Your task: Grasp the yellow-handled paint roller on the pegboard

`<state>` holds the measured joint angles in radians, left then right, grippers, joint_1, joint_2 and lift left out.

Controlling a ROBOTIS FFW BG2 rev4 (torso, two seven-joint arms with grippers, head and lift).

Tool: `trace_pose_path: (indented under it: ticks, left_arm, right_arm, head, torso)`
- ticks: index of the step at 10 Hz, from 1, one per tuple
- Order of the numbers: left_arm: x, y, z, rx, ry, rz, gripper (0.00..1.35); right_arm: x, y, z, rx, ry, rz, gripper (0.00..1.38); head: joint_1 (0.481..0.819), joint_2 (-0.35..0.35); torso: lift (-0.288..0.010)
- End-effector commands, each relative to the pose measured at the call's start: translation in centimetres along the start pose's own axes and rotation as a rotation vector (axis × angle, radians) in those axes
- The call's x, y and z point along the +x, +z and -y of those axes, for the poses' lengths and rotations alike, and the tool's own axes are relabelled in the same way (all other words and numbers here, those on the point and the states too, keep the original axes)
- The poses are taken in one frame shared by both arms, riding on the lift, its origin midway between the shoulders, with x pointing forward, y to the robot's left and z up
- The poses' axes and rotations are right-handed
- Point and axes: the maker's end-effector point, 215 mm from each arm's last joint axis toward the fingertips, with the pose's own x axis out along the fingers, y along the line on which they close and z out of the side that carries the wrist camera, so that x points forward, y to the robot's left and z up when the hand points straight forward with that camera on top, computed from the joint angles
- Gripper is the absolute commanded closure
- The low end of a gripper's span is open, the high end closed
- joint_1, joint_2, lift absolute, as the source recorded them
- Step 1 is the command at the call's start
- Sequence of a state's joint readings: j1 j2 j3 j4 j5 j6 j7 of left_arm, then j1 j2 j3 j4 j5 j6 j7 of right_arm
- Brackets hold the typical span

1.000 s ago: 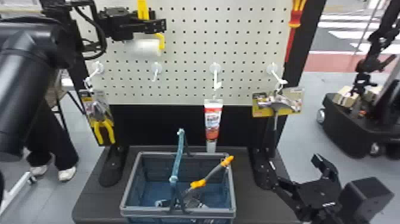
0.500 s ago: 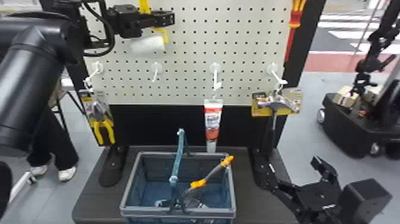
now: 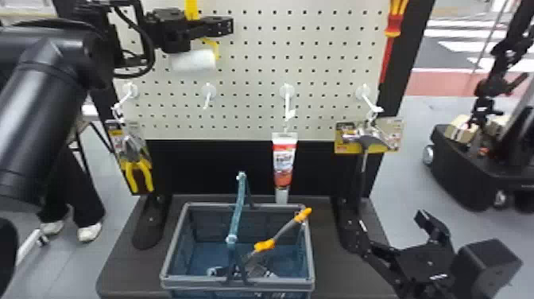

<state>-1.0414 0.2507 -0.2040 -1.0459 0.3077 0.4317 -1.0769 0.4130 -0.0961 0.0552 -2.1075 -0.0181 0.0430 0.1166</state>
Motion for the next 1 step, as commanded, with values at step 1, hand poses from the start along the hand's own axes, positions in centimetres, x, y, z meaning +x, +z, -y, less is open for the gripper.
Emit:
trace_pose_path:
  ticks: [1]
  left_arm:
    - [-0.02,-0.28,0.0,-0.004,0.0,0.001,1.22]
  right_arm:
    - [0.09,0.49,0.02,-0.003,0.0,0.009,0.14]
  head:
    - [0.549,0.0]
  torso:
    - [-0.1]
